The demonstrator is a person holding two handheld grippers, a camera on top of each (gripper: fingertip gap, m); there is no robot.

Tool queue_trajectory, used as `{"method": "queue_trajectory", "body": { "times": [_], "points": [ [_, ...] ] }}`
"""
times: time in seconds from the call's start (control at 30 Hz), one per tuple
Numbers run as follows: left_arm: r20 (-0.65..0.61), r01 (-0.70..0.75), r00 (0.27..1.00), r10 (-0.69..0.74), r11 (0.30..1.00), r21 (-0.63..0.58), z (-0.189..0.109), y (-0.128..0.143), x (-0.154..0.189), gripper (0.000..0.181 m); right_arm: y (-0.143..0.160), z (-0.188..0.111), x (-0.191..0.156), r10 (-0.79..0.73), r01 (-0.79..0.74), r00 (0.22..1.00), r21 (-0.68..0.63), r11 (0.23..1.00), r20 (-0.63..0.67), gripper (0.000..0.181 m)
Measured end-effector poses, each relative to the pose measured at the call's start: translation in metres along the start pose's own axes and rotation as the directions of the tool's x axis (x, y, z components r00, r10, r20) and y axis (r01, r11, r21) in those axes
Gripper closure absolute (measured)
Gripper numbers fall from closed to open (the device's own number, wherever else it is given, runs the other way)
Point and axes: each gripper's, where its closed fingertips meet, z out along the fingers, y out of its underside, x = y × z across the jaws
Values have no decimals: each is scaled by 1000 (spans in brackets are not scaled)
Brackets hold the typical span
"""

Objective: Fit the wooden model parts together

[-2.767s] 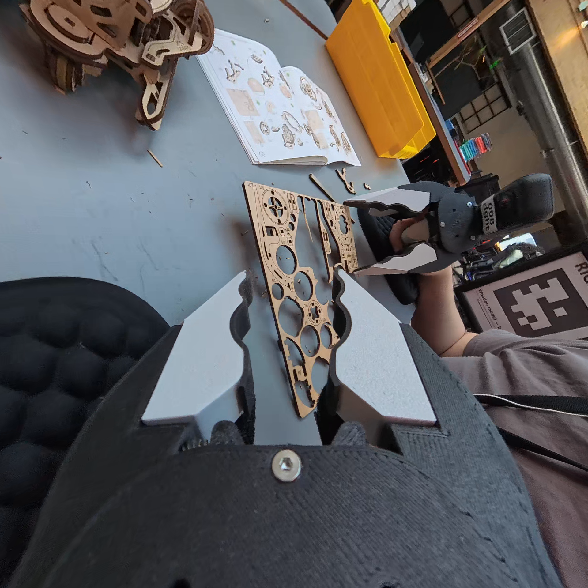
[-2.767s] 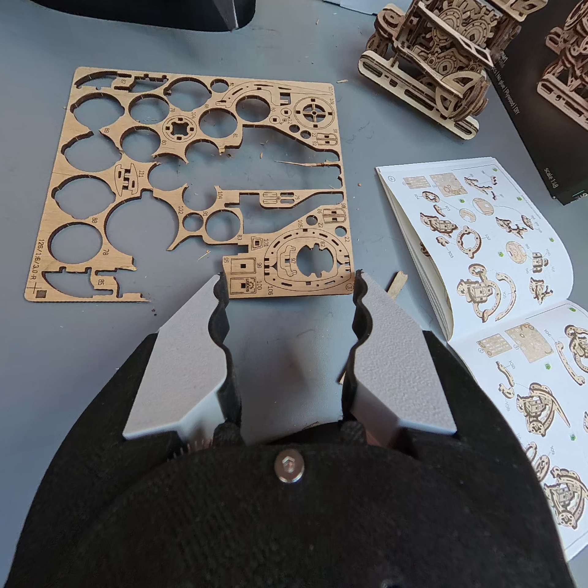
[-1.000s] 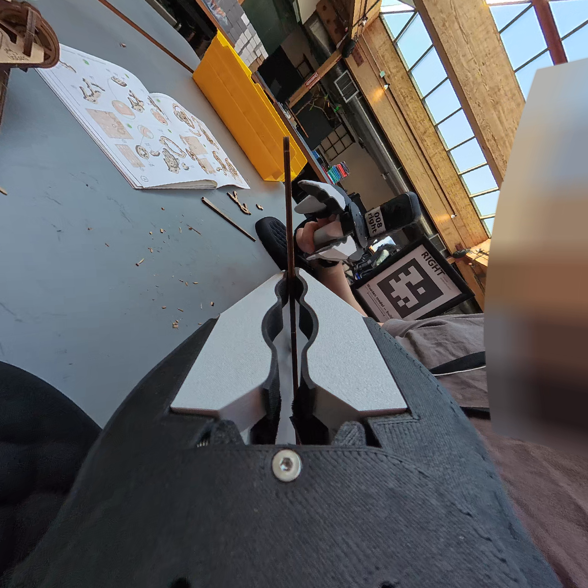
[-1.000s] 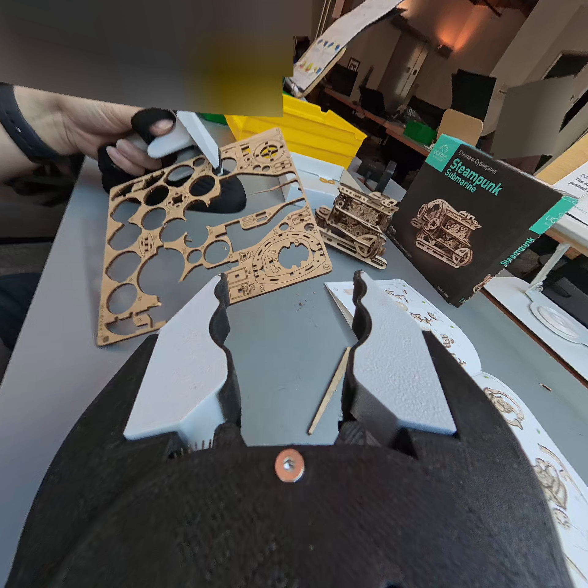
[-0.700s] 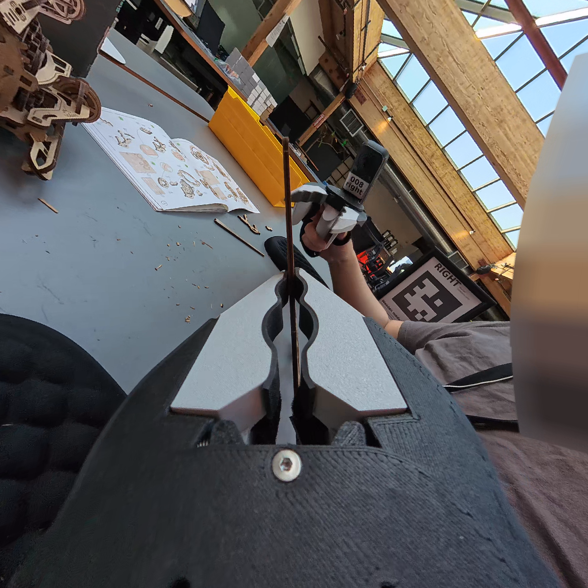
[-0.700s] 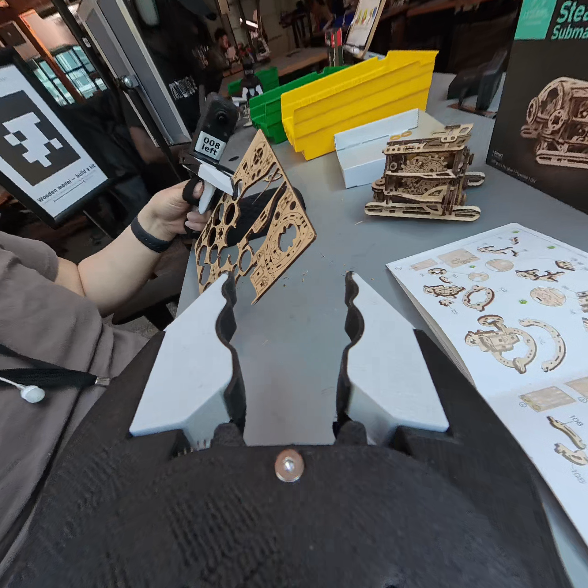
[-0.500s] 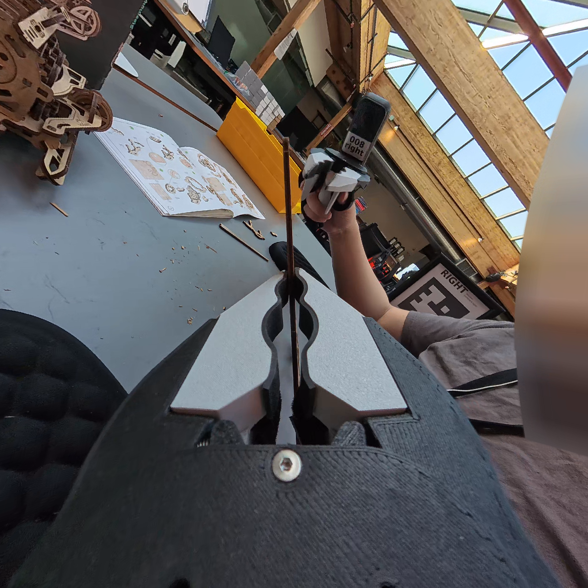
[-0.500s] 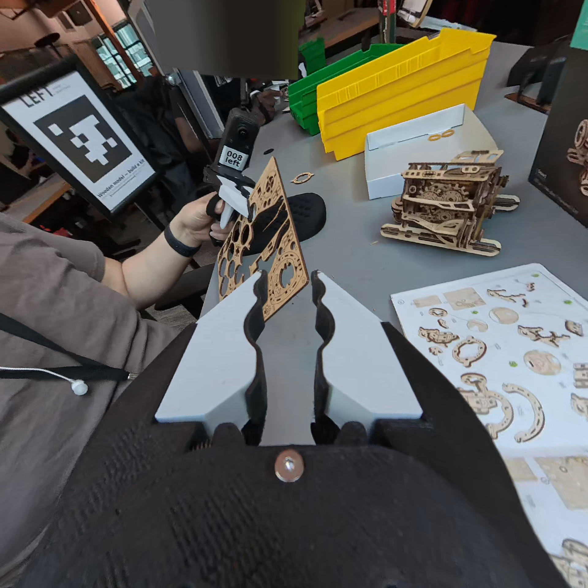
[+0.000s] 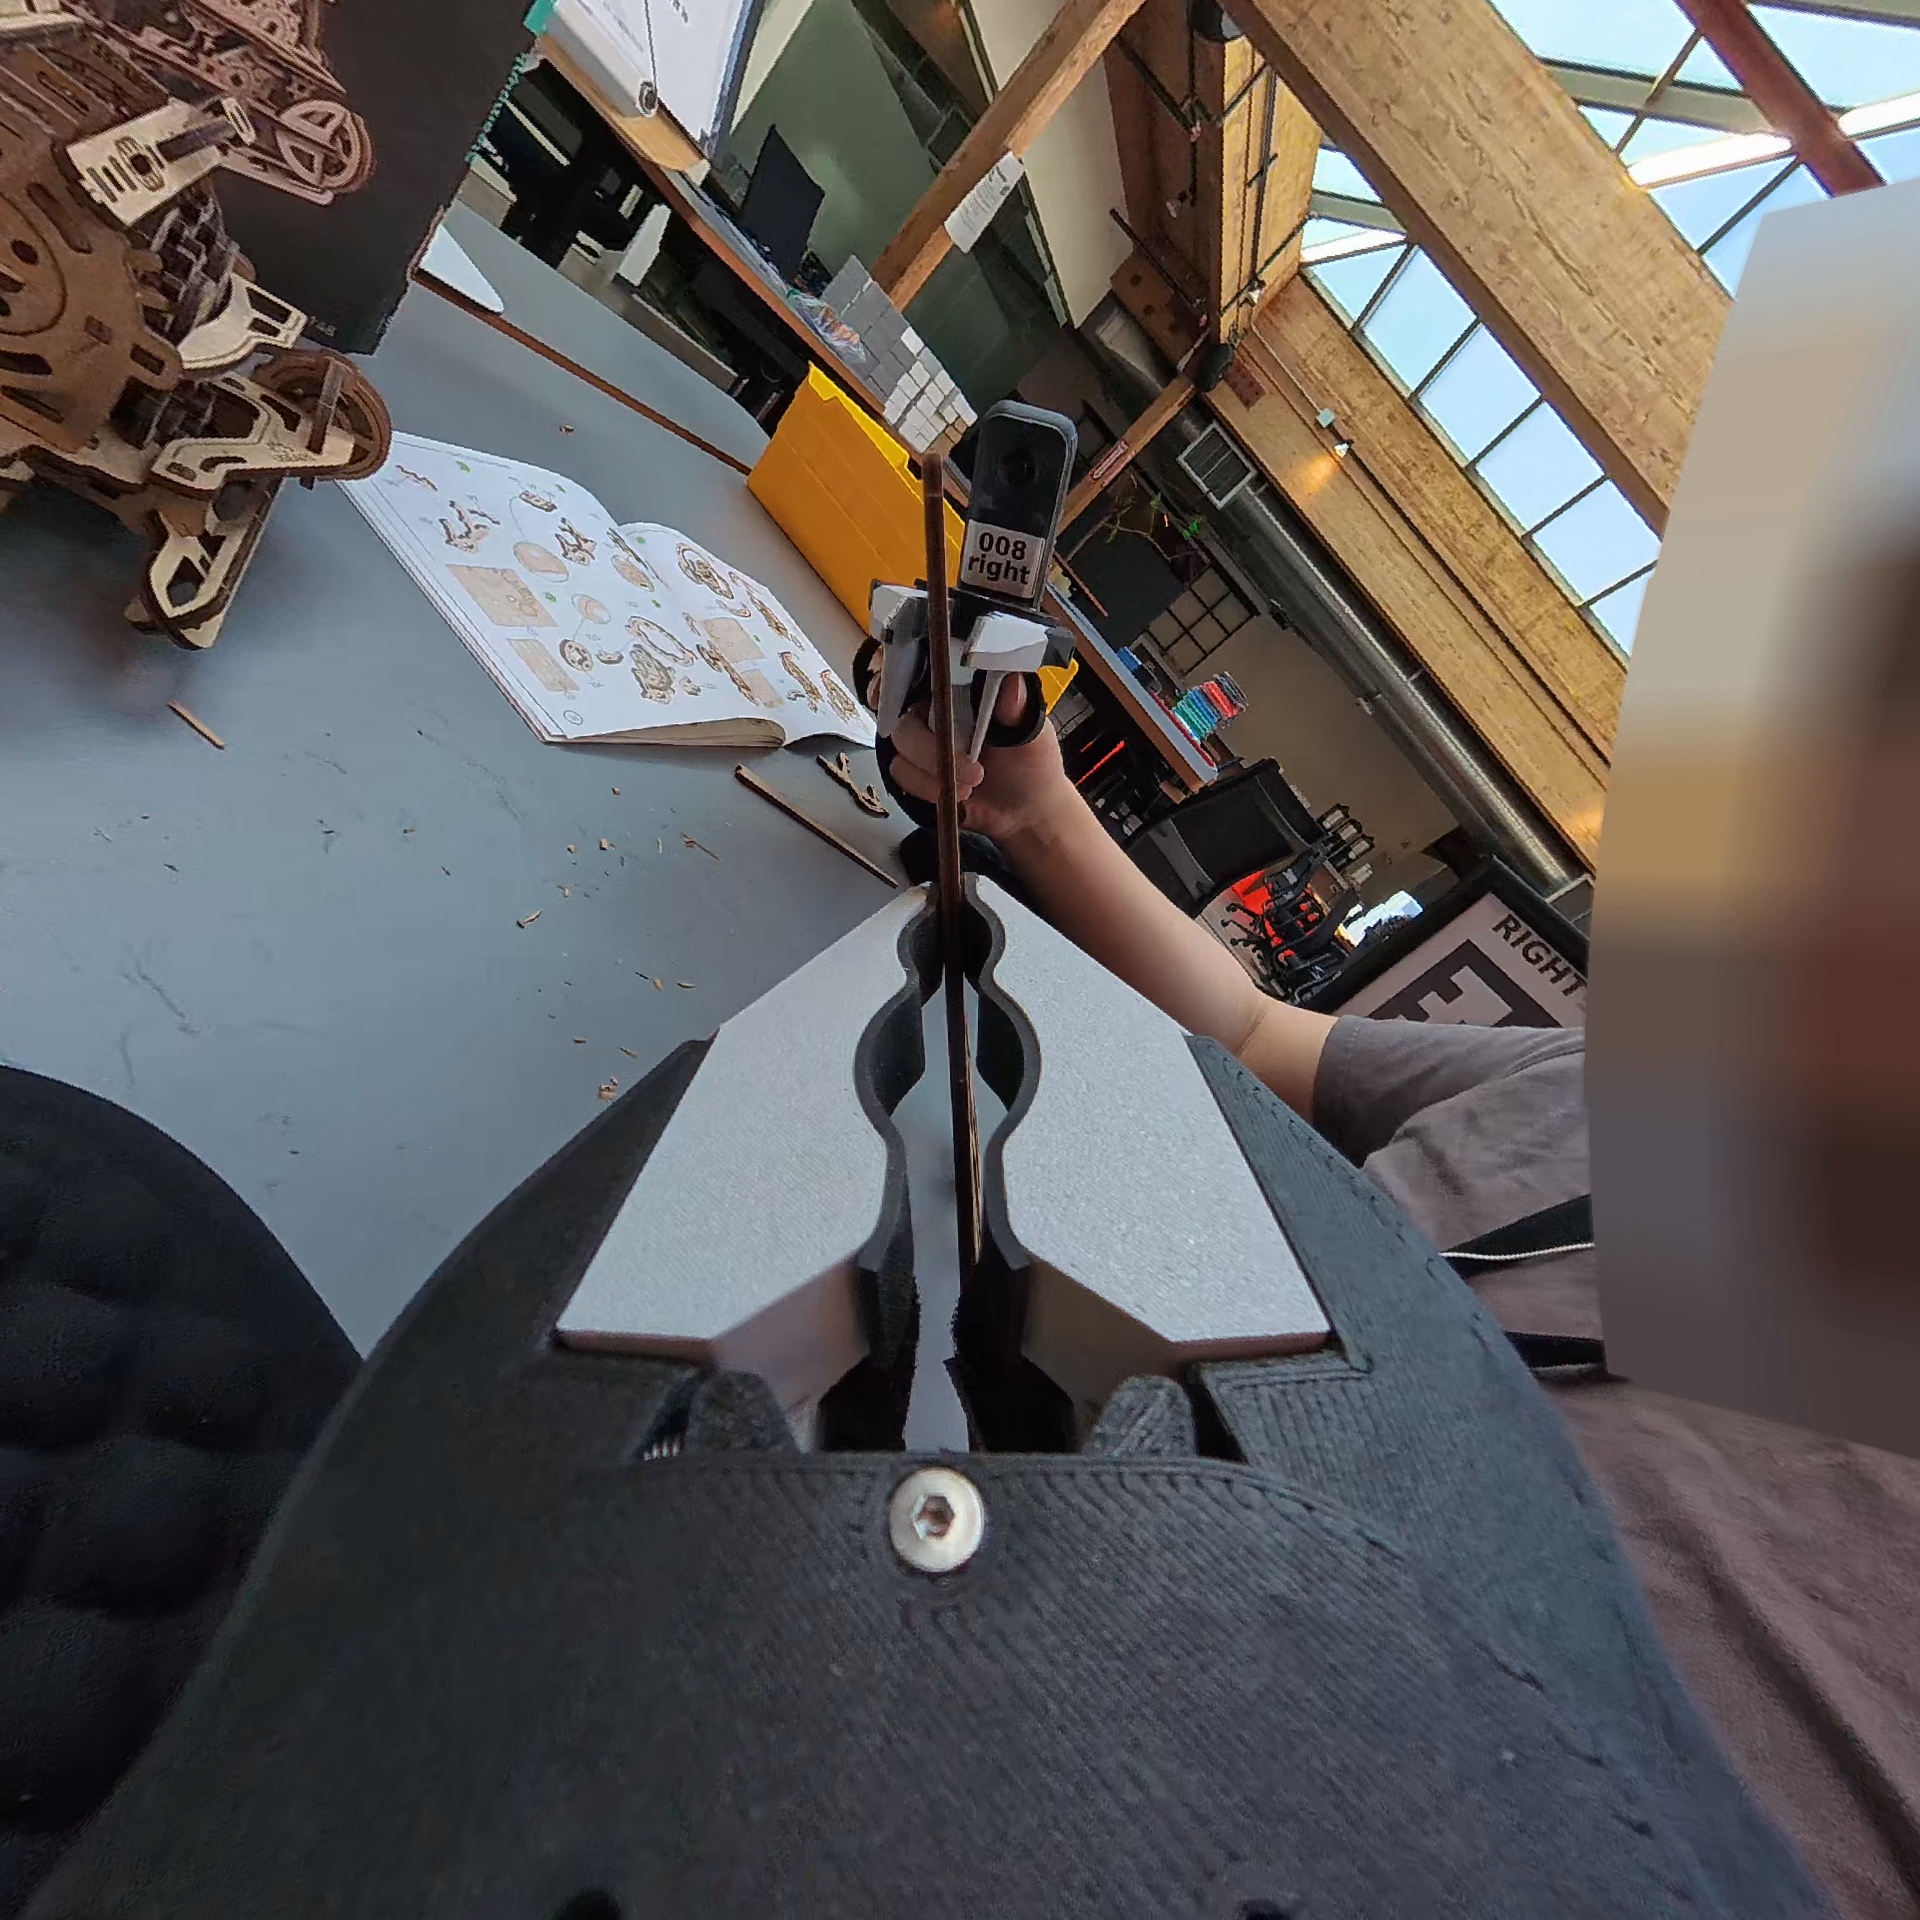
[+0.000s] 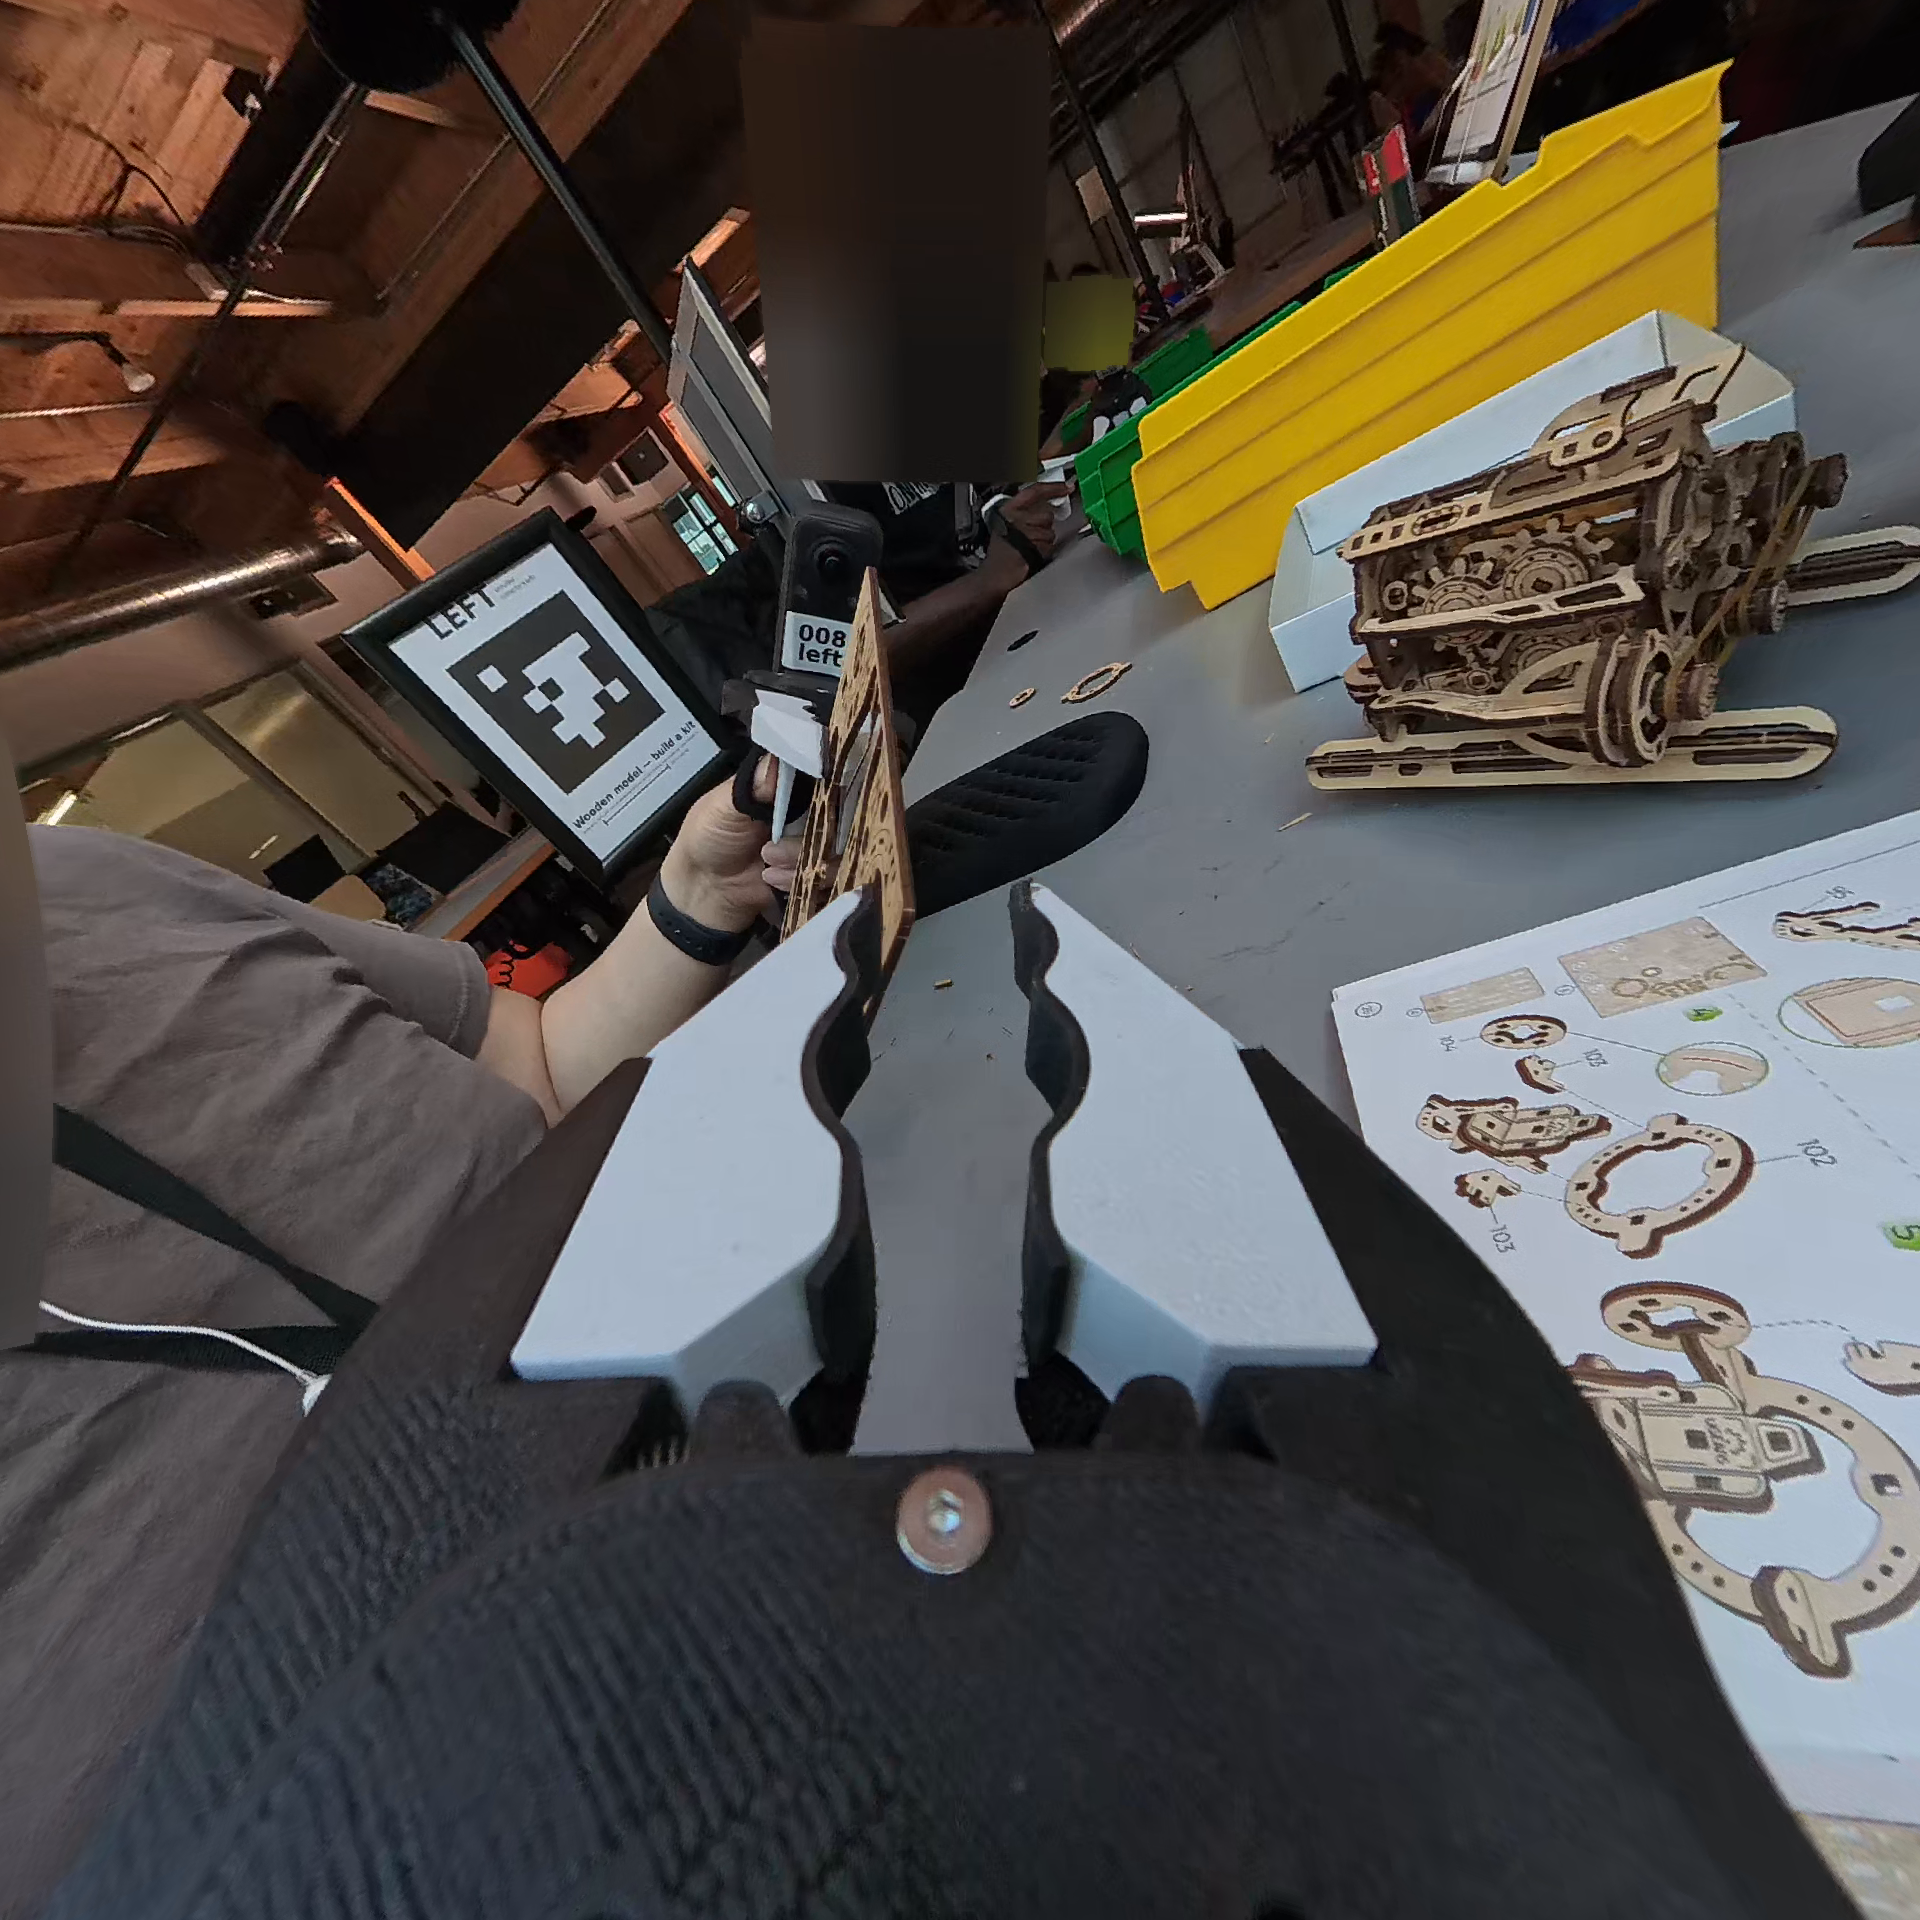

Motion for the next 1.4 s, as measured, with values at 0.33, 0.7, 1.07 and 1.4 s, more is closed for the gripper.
{"method": "queue_trajectory", "body": {
  "times": [0.33,0.7,1.07,1.4],
  "points": [
    [6,-32,999,32,999,42,-1,-4,2,181,18,11,-10,80,-73,993,-80,994,88,153],
    [39,-56,998,54,997,52,2,-1,-8,177,15,14,-21,92,-82,989,-87,993,118,181],
    [187,-78,980,63,994,76,-23,7,-17,154,12,8,-19,-5,12,996,-79,997,89,181],
    [377,-177,900,219,974,-142,-36,54,-34,153,12,6,-15,-22,27,998,-80,996,67,180]
  ]
}}
